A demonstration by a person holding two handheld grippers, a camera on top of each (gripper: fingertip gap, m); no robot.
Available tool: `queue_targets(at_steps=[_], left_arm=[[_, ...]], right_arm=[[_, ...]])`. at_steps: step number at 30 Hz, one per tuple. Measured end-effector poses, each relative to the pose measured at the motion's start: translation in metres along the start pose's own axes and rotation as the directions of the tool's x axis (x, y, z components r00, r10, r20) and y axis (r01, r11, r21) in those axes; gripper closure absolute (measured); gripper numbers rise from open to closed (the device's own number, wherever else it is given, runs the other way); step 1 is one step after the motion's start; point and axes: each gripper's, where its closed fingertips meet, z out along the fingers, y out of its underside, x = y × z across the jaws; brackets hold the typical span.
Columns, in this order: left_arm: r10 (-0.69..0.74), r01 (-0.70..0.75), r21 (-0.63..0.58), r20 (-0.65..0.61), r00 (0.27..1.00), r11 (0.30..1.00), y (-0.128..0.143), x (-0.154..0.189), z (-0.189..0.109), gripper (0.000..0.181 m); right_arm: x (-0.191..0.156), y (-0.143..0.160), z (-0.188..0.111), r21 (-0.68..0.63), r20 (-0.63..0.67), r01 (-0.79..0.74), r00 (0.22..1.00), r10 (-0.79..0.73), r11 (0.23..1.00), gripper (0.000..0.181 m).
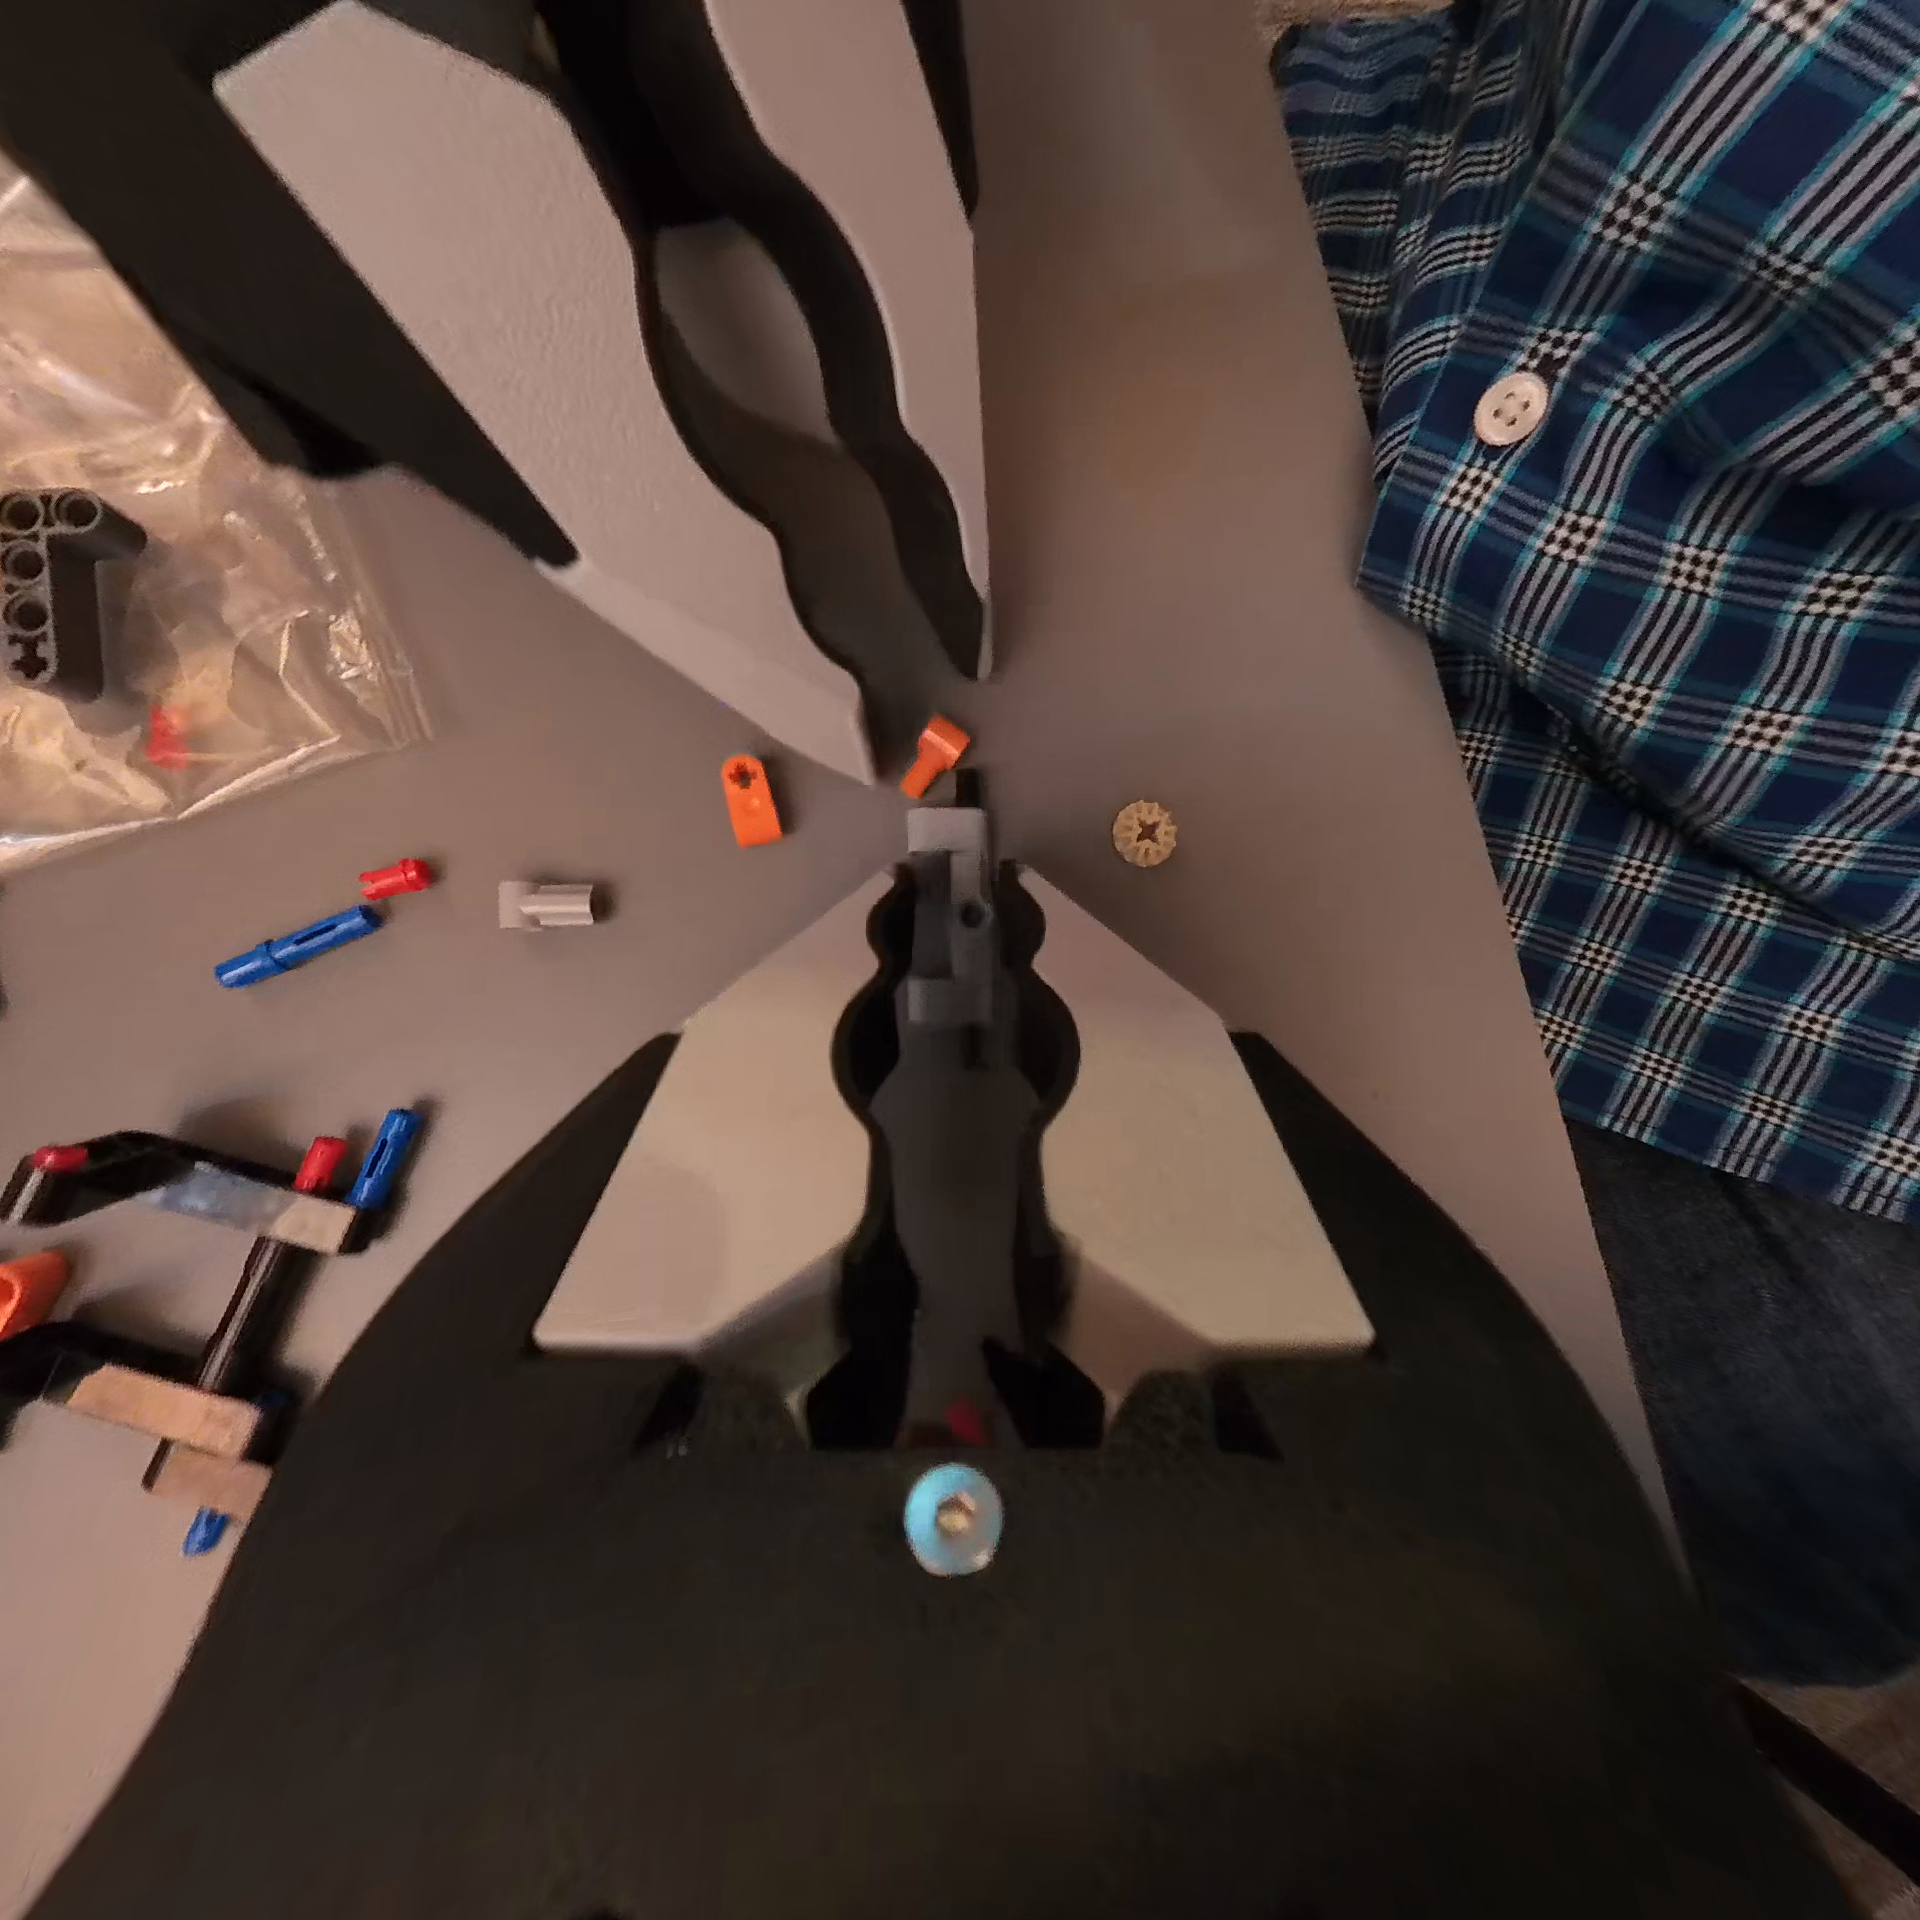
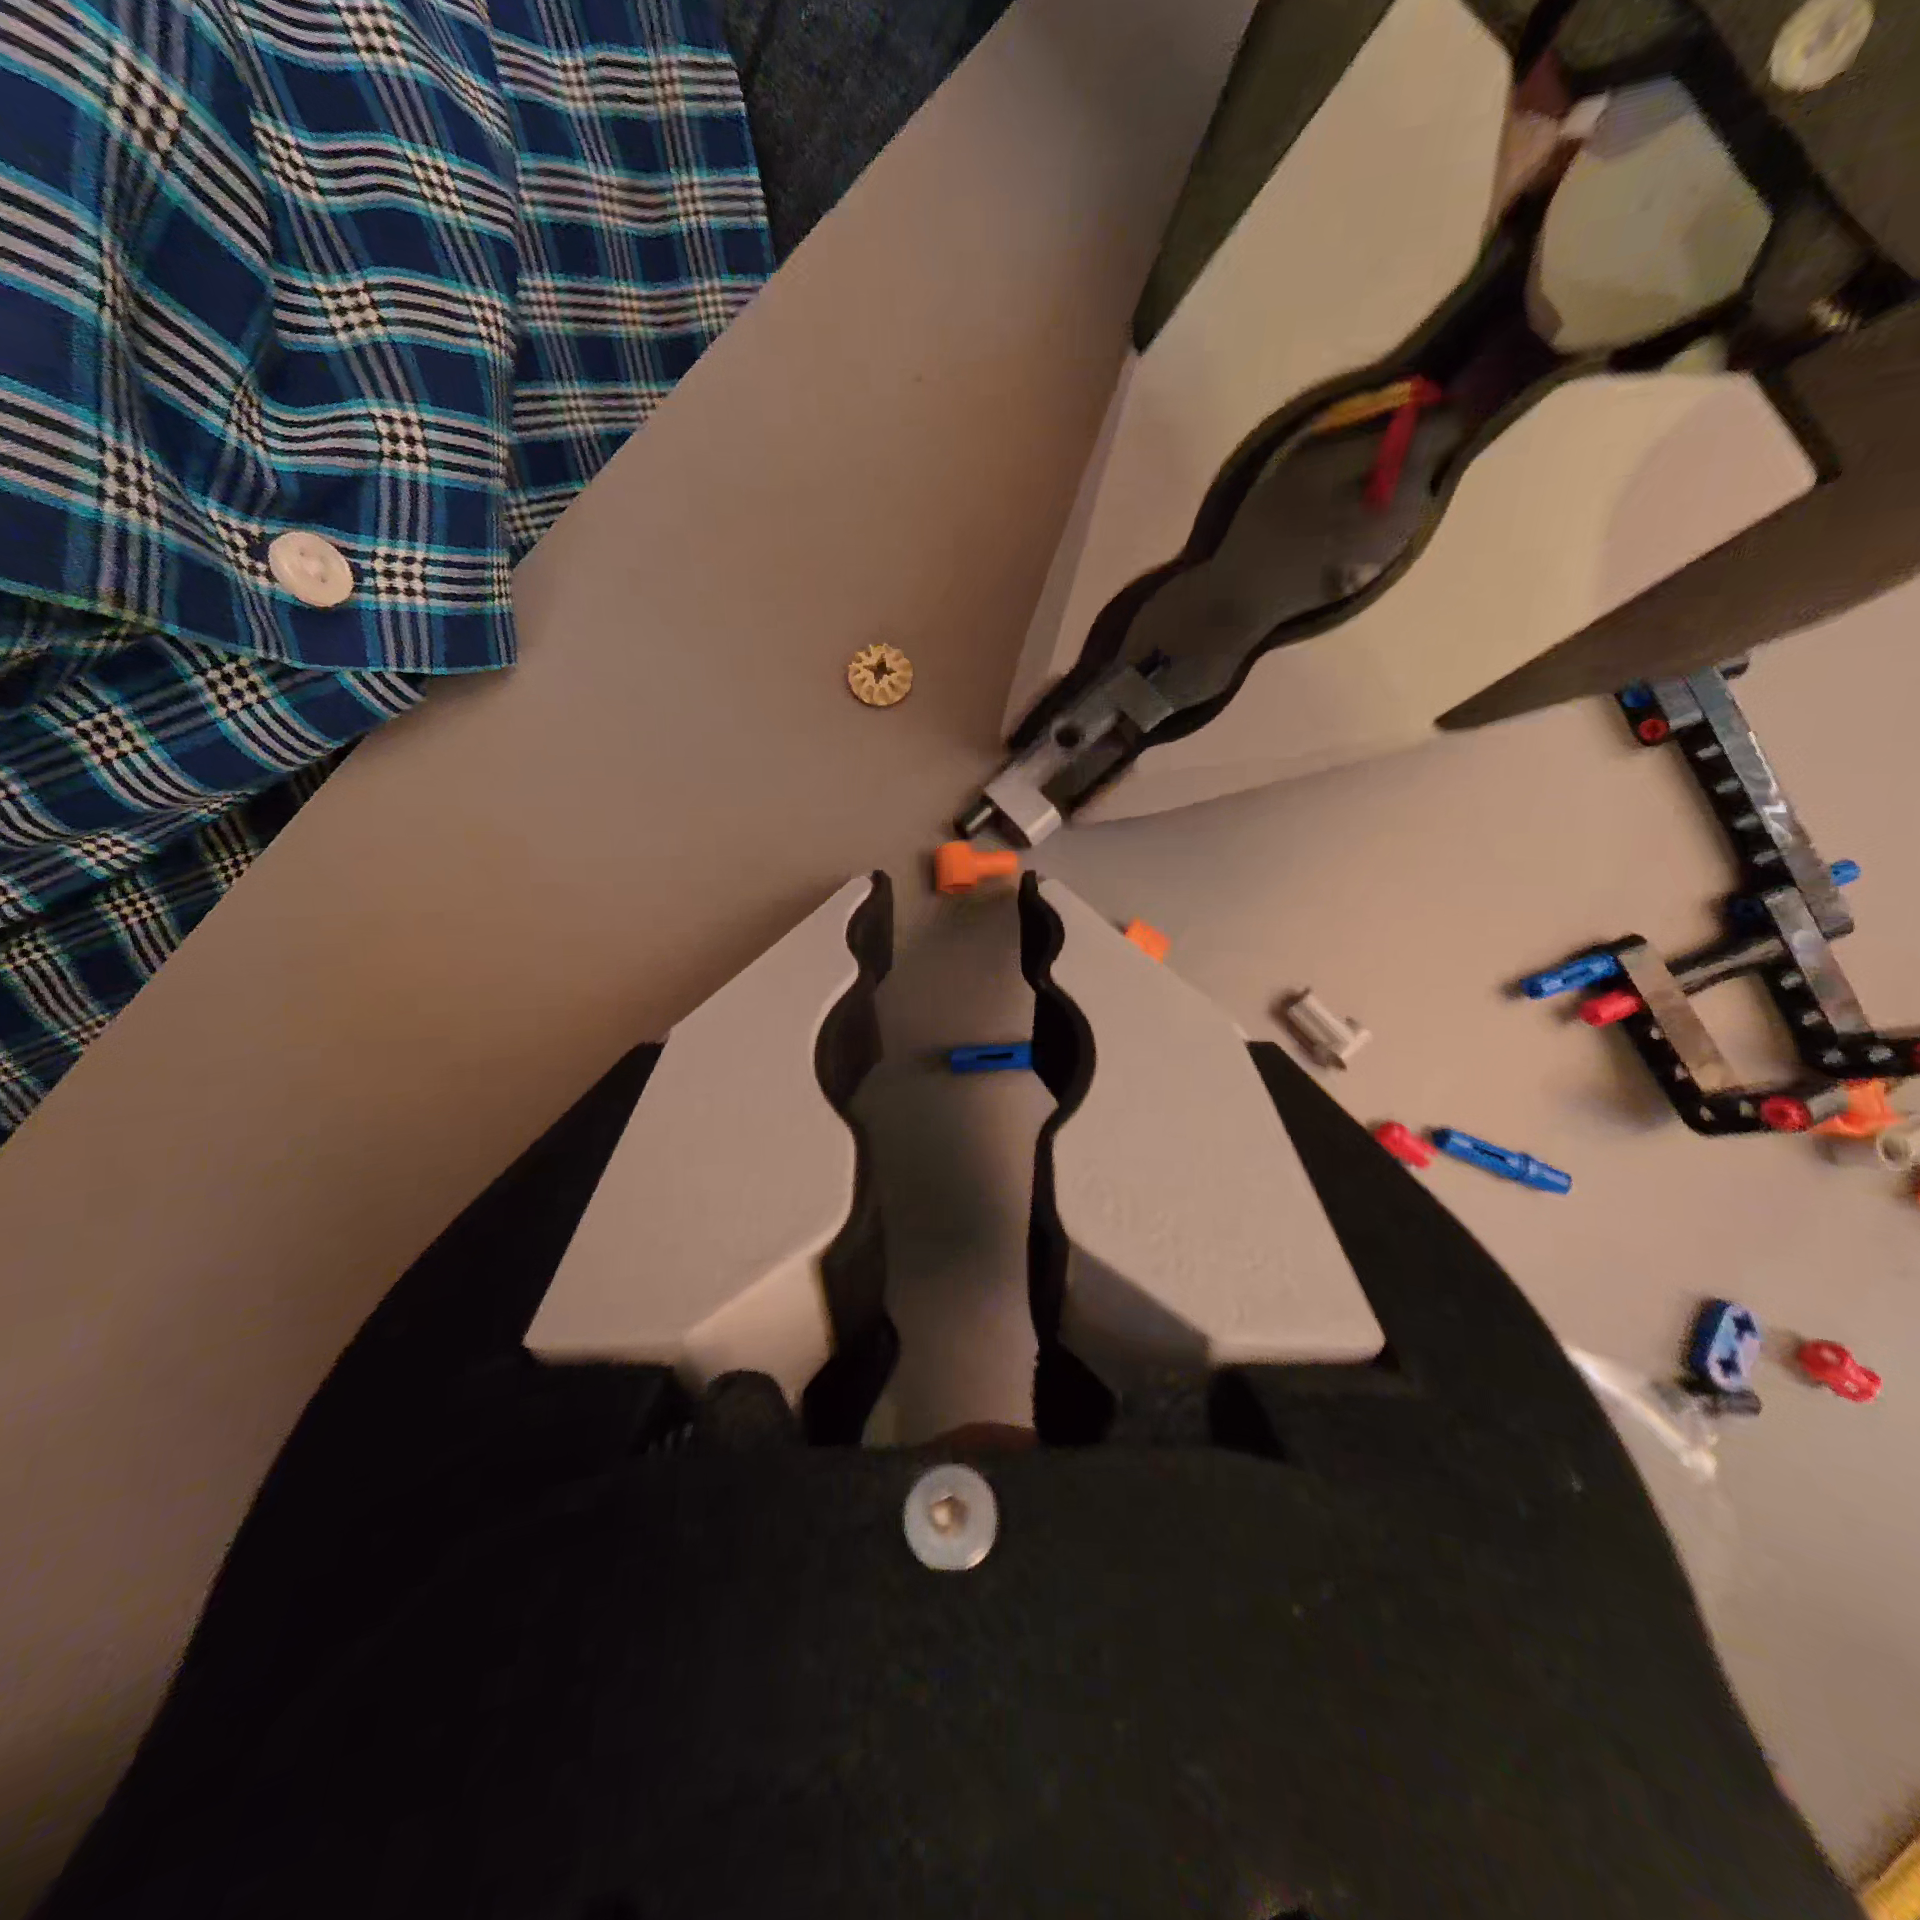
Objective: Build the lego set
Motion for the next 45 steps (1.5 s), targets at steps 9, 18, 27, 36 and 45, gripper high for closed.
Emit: queue_targets(at_steps=[9,18,27,36,45], left_arm=[[-0.057,0.069,-0.059,0.193,0.98,0.996,0.005,-0.002,-0.01,0.154],[-0.012,0.043,-0.099,0.292,0.956,0.994,0.007,-0.01,-0.001,0.177],[0.035,-0.049,0.015,0.495,0.868,0.999,-0.028,-0.011,-0.022,0.176],[0.145,-0.154,-0.057,0.741,0.656,0.986,-0.043,-0.025,-0.044,0.177],[0.033,-0.113,0.048,0.78,0.625,0.992,-0.057,-0.027,-0.06,0.142]], right_arm=[[0.003,-0.003,-0.02,0.047,-0.1,-0.178,0.978,0.182,0.983,0.159],[0.013,-0.007,-0.02,0.167,-0.174,-0.356,0.907,0.383,0.919,0.159],[0.023,-0.013,-0.011,0.241,-0.197,-0.431,0.856,0.479,0.87,0.151],[0.034,-0.03,-0.041,0.5,-0.004,-0.608,0.71,0.704,0.616,0.171],[0.027,-0.029,-0.055,0.381,-0.215,-0.428,0.821,0.529,0.819,0.176]])
